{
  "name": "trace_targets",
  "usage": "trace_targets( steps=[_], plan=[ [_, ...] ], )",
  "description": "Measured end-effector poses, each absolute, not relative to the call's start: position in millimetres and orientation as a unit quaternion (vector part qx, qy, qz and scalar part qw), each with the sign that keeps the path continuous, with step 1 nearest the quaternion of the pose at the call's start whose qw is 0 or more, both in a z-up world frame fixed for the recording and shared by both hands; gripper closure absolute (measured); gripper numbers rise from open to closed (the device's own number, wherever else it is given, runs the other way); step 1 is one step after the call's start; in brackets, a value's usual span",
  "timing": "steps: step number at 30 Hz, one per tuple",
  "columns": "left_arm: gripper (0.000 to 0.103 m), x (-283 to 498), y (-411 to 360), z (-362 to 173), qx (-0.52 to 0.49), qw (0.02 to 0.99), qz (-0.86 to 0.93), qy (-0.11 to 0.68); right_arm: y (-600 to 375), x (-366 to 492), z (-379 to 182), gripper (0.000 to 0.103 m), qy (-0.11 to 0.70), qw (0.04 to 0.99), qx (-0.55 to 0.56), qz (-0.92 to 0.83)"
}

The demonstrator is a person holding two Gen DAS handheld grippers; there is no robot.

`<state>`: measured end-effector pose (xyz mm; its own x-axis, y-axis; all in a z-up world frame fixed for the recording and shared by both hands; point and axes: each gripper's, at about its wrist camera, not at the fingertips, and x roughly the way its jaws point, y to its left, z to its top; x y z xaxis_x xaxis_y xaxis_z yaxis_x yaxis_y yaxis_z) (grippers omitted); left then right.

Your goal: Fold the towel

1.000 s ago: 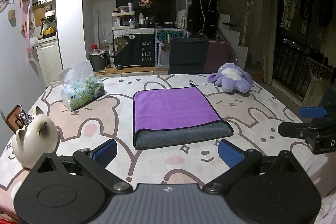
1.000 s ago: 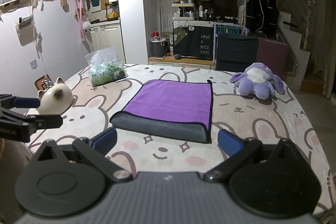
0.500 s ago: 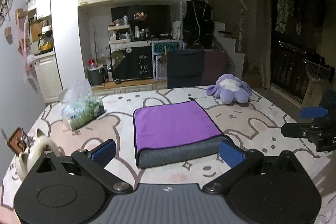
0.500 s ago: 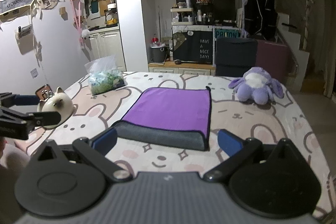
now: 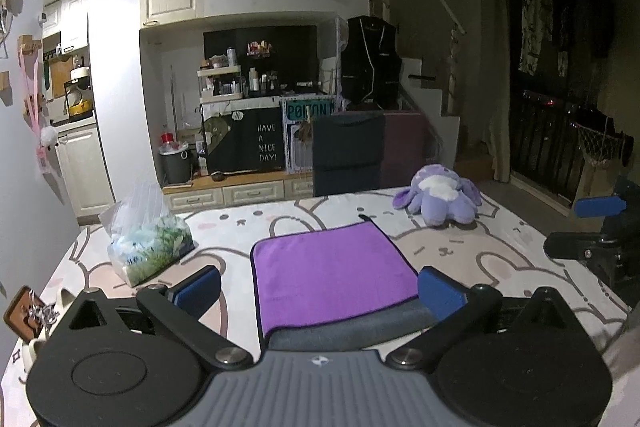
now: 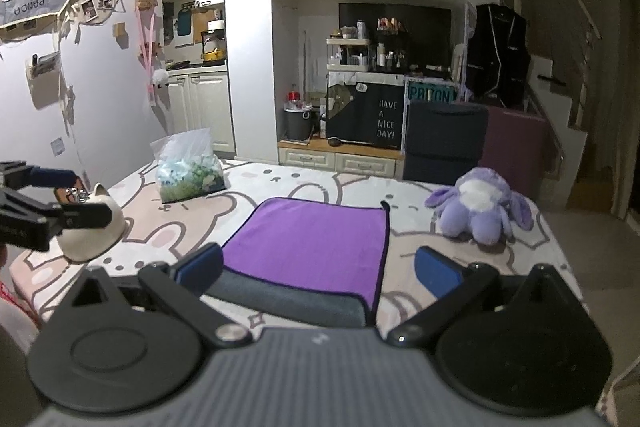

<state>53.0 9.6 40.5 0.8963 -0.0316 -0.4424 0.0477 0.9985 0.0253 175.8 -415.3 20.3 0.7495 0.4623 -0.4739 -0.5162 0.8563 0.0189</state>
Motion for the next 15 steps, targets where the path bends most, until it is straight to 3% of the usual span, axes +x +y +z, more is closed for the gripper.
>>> trace_targets(
  steps=[15],
  plan=[
    [0.0,110,33,41,0.008,0.977,0.008,0.213,-405,206,23,0.001,0.197,0.939,-0.096,0.267]
  ],
)
